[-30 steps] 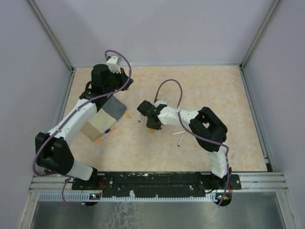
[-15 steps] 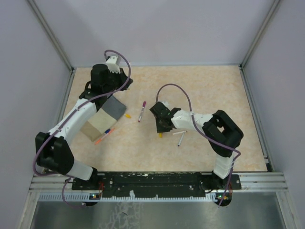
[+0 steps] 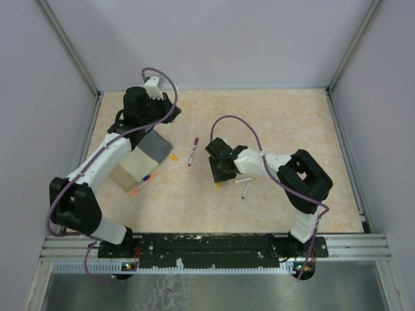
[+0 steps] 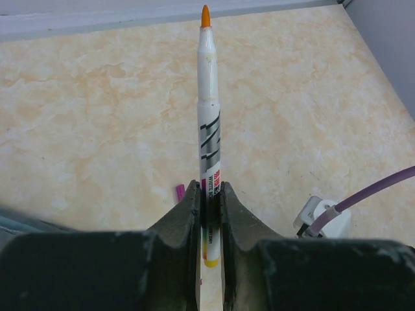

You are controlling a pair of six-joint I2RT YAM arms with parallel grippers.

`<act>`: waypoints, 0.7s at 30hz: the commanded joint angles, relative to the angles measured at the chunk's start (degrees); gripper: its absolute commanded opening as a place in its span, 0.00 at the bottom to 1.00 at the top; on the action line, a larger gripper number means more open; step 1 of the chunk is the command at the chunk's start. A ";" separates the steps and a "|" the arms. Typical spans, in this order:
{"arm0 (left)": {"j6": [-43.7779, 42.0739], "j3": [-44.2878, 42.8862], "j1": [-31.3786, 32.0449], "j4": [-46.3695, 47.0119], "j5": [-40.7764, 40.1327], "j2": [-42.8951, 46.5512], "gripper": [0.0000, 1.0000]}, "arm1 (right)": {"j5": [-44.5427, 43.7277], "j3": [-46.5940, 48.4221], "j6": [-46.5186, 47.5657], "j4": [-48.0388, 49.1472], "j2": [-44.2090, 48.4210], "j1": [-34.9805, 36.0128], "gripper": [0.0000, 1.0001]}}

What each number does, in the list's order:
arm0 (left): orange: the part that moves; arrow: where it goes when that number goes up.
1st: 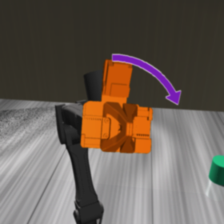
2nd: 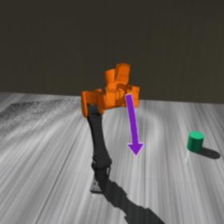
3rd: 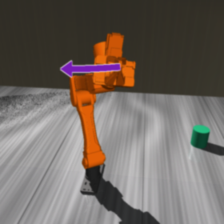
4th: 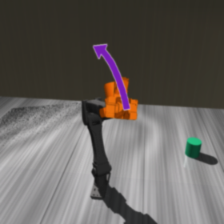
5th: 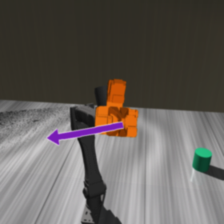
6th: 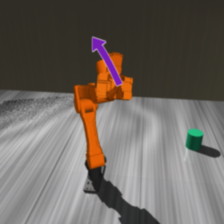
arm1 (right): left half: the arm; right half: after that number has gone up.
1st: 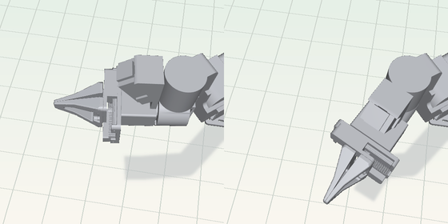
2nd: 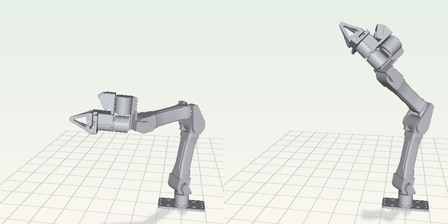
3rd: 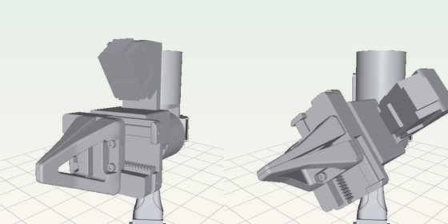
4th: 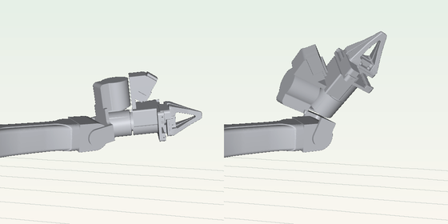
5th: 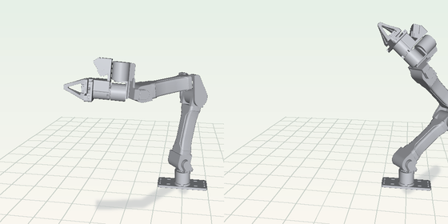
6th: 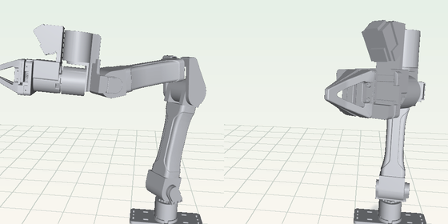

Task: Insert the pens into the pen caps
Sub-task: Pick up the pen cap from the center of the board.

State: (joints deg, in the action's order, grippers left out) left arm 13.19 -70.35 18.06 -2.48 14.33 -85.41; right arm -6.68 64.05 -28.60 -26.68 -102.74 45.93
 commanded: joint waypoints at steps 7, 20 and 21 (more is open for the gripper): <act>0.97 -0.10 -1.10 2.38 2.55 -0.73 0.00 | -0.97 1.74 -4.40 -4.92 0.72 -0.16 0.37; 1.14 0.07 -2.07 3.18 5.13 -1.35 0.00 | -9.79 7.10 -8.82 -12.91 -5.62 3.63 0.27; 1.14 0.10 -2.15 3.17 5.17 -1.39 0.00 | -9.16 6.86 -8.65 -12.57 -5.65 3.65 0.25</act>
State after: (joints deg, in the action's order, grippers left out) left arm 13.82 -70.35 16.49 -1.26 18.06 -86.32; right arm -14.09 69.95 -36.18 -37.10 -106.61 48.69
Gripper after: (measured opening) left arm 0.160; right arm 0.275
